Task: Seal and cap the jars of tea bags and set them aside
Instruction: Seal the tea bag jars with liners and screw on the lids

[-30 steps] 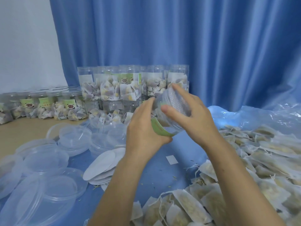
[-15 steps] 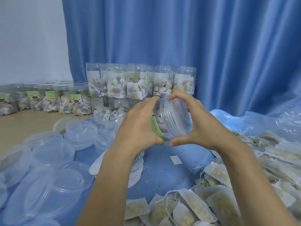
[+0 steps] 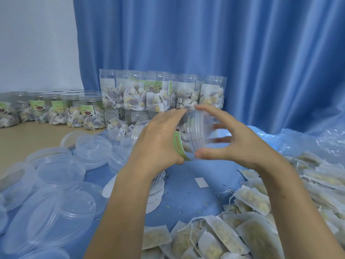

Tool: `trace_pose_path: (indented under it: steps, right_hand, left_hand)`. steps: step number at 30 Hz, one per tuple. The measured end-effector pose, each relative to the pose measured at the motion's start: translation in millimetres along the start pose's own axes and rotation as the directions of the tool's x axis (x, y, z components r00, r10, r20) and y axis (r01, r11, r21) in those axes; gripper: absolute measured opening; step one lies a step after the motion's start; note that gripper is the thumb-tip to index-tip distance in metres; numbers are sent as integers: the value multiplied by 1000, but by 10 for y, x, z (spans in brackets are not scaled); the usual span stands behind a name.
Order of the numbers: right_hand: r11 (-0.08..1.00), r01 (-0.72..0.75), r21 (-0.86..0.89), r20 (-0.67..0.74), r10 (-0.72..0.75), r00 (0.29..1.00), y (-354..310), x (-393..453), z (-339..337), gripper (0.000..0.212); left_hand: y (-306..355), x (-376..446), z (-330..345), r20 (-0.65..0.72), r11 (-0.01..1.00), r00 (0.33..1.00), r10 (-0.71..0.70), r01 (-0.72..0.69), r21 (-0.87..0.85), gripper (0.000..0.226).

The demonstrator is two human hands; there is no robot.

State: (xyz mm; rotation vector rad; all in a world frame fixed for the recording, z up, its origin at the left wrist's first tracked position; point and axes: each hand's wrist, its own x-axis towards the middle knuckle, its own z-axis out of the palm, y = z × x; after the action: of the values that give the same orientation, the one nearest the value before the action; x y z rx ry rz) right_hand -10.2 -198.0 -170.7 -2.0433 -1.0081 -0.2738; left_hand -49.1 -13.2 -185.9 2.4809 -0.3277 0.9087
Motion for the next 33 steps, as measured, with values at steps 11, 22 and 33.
trace_pose_path:
  steps: [11,22,33]
  right_hand:
    - [963,-243,119,-209,264,942,-66,30,100,58]
    - [939,-298,171,-240,334,912,-47,36,155,65]
    - [995,-97,35,-186,102,977,98,48,74,106]
  left_hand:
    - [22,4,-9,-45,999,998,51,-51,5,106]
    - [89,-1,212,-257,986,952,167,-159,52,86]
    - [126,30,358,-231,978,970,-72,23,-206,101]
